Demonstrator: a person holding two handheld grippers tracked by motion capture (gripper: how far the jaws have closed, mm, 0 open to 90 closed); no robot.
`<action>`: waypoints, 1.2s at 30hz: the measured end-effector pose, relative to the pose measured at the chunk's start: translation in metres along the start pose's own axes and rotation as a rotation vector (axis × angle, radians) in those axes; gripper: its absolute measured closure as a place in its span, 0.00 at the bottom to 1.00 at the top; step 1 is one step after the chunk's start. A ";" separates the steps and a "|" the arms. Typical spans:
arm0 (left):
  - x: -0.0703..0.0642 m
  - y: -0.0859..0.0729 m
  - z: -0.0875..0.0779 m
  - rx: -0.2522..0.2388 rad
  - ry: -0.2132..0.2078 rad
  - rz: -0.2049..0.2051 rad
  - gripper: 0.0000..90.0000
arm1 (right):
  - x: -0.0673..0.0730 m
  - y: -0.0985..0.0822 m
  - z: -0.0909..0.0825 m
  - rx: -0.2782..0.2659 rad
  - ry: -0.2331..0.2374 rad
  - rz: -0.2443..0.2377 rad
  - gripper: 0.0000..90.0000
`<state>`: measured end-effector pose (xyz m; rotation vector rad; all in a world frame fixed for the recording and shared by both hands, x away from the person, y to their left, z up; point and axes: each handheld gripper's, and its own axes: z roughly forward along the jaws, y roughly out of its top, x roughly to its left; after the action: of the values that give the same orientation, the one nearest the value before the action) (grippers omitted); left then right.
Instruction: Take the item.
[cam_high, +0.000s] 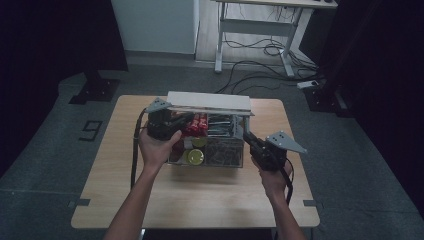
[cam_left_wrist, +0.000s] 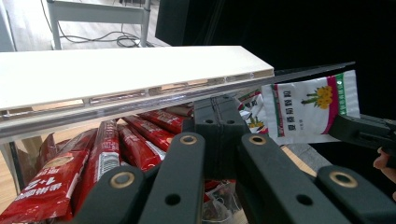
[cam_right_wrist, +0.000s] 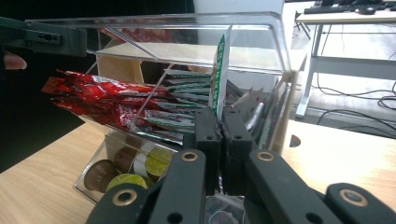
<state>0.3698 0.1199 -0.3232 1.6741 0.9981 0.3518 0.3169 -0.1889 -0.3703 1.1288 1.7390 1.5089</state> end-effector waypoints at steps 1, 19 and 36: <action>0.000 0.000 0.001 0.001 0.000 0.001 1.00 | -0.001 -0.002 -0.002 -0.005 0.000 0.004 0.97; -0.002 -0.001 0.002 0.000 -0.001 -0.001 1.00 | -0.017 -0.002 -0.032 -0.091 -0.023 0.034 0.97; -0.002 -0.002 0.000 -0.001 -0.006 0.000 1.00 | -0.029 0.000 -0.057 -0.140 -0.046 0.038 0.97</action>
<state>0.3681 0.1182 -0.3243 1.6732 0.9933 0.3470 0.2829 -0.2419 -0.3614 1.1218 1.5635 1.5880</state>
